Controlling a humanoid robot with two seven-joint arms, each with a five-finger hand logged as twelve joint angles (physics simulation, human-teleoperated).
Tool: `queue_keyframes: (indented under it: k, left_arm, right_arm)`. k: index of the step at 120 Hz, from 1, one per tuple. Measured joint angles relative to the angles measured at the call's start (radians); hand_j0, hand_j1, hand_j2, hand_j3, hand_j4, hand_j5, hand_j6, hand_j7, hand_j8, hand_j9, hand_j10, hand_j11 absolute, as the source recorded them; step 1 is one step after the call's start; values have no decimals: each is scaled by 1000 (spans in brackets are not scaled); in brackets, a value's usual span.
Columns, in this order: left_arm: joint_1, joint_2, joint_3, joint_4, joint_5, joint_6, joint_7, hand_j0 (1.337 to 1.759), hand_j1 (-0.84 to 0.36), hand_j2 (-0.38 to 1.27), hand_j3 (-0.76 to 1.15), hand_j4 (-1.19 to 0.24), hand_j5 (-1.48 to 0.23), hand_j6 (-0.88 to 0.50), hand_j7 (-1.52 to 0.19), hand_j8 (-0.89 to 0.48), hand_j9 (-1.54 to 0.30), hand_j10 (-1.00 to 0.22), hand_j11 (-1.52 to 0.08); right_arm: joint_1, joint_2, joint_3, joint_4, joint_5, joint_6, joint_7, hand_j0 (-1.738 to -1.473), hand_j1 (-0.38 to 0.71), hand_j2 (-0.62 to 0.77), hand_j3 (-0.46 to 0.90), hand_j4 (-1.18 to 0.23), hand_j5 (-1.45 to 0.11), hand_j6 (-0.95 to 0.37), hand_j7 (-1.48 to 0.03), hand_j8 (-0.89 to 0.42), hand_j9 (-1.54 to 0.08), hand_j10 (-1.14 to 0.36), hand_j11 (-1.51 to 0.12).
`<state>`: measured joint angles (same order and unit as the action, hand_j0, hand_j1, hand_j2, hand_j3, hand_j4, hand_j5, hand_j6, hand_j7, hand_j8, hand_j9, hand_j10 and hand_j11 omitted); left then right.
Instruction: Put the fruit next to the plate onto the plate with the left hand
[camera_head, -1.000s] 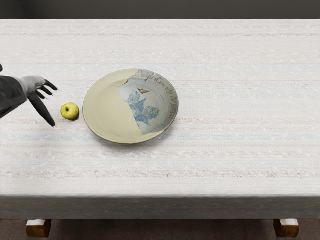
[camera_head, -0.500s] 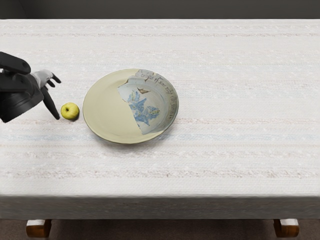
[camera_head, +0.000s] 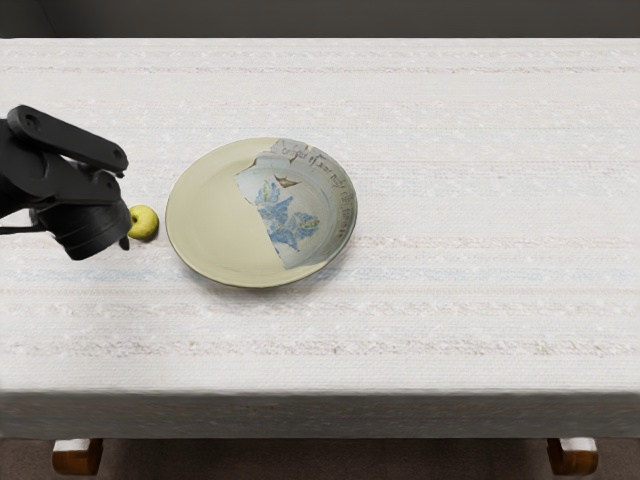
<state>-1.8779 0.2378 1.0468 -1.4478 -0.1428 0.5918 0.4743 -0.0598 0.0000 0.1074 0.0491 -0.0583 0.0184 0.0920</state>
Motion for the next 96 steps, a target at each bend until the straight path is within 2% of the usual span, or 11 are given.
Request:
queue_keyframes:
  k: [26, 96]
  left_arm:
    - [37, -20, -35, 21, 2, 14, 2, 1658, 65, 48, 0, -238, -309, -238, -308, -238, -308, -238, -308]
    - [150, -66, -64, 162, 6, 10, 1, 1658, 65, 48, 0, -238, -309, -238, -308, -238, -308, -238, -308]
  right_arm:
    - [0, 0, 0, 0, 0, 0, 0, -1658, -303, -7, 0, -39, -50, -39, -50, -39, -50, -39, -50]
    - [0, 0, 0, 0, 0, 0, 0, -1658, -303, -7, 0, -39, -50, -39, -50, -39, -50, -39, -50]
